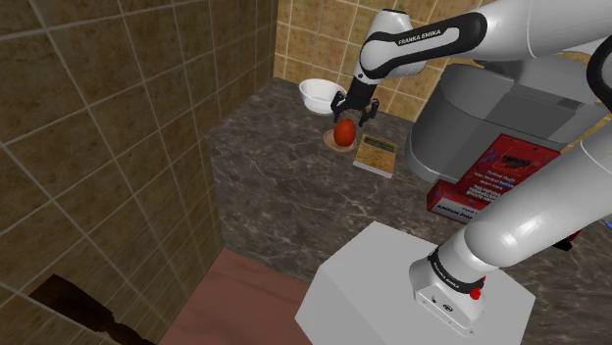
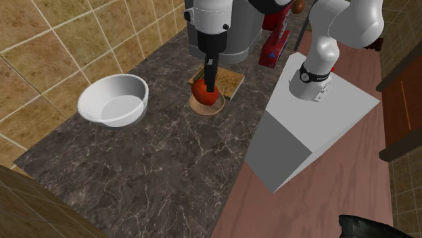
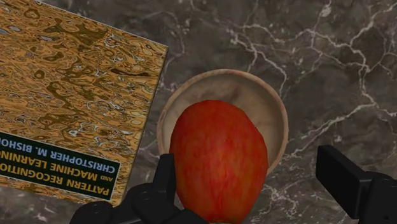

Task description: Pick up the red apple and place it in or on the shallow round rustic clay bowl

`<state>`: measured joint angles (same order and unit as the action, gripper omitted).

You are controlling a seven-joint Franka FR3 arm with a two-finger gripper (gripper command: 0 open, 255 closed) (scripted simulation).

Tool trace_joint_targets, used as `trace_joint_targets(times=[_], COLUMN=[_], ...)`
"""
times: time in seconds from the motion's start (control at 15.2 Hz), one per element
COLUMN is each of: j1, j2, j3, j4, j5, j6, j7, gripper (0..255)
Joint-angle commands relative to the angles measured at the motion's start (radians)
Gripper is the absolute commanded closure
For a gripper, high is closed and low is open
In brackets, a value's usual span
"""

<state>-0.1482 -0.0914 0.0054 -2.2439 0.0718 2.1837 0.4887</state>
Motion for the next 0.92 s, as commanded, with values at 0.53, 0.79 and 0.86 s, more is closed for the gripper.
trace_joint_targets(times=[0.53,0.79,0.86], j1=[-0.004,-0.004,-0.004], j2=[-0.052,-0.052,-0.052], j3=[-0.004,-0.004,-0.004], j4=[0.075,0.076,0.076], j5=[-0.005,-0.005,-0.005], j6=[-0.127,-0.127,-0.127], j7=[0.003,0.003,0.003], gripper=[0,0,0])
